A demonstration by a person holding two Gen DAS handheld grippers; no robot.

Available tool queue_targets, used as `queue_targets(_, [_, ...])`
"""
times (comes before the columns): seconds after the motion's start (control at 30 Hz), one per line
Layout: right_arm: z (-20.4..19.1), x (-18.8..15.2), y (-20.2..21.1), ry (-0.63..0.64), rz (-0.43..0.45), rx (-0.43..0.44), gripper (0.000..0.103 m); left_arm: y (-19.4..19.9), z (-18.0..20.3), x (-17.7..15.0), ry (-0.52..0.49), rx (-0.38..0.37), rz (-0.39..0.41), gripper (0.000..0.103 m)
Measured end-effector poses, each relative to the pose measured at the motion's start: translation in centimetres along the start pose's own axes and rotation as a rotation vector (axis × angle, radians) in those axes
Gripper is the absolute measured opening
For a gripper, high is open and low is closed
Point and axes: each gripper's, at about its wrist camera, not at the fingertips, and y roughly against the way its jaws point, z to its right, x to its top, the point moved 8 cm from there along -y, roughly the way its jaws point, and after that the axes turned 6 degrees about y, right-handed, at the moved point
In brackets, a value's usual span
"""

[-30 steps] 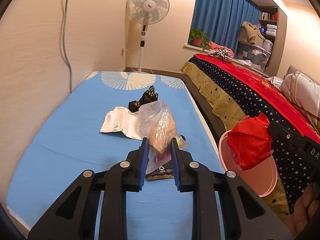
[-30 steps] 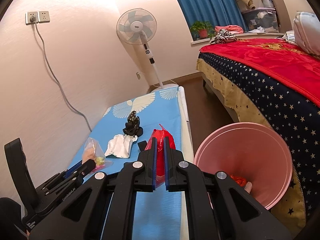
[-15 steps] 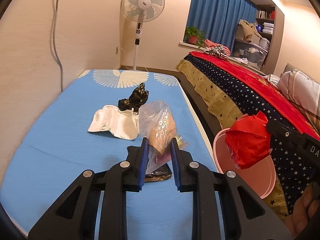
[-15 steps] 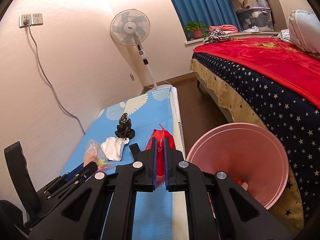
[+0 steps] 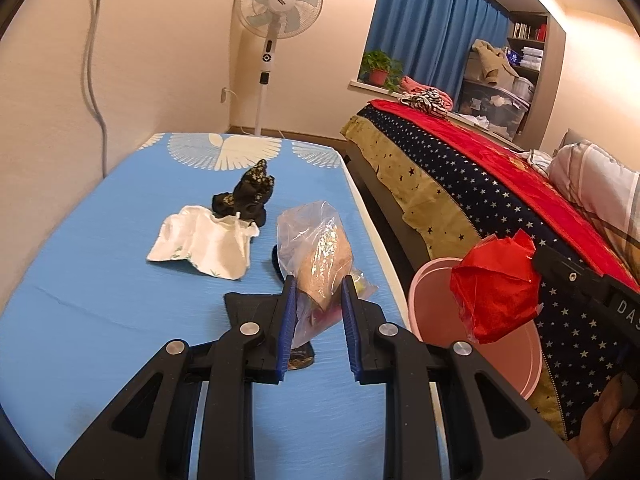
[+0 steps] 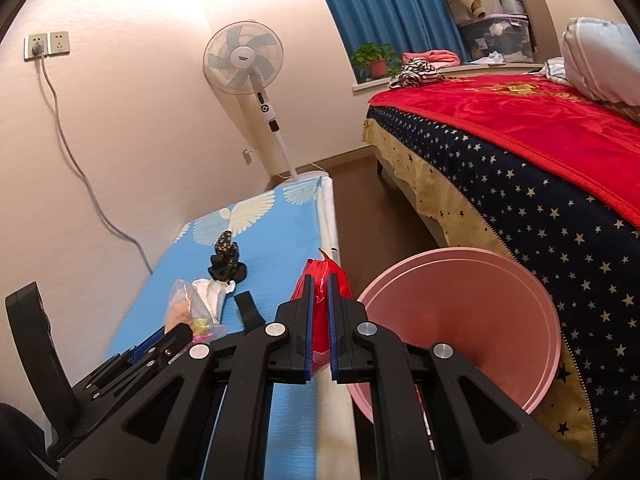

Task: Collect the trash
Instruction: 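Carry the clear bag and red bag over the wastebasket and open both tools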

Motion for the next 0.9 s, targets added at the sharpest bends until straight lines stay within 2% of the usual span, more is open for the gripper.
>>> queue_targets(0.5, [3.0, 0.4, 0.5, -0.024, 0.007, -0.083, 0.006, -2.1, 3.3, -0.6, -0.001, -0.067, -0.031, 0.022])
queue_targets(0.67, [4.2, 0.6, 0.8, -0.033, 0.009, -0.118, 0.006, -2.9, 5.1, -0.8, -0.009, -0.111, -0.046, 0.022])
queue_targets(0.9, [7.0, 1.0, 1.5, -0.059, 0.011, -0.216, 0.006, -4.3, 8.5, -1.5, -0.044, -0.202, -0.075, 0.022])
